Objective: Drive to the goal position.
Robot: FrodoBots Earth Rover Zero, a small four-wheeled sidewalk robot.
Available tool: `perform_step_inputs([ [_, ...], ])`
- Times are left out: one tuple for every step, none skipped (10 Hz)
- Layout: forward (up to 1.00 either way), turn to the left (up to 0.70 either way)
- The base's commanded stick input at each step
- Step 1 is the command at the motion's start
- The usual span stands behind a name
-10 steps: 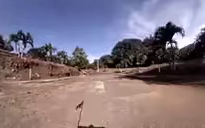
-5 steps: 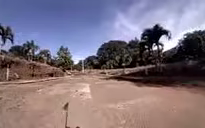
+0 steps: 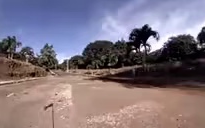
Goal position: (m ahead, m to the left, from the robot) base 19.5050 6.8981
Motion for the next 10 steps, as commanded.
perform_step_inputs([
  [1.00, 0.00],
  [1.00, 0.00],
  [1.00, 0.00],
  [1.00, 0.00],
  [1.00, 0.00],
  [1.00, 0.00],
  [1.00, 0.00],
  [1.00, 0.00],
  [1.00, 0.00],
  [1.00, 0.00],
])
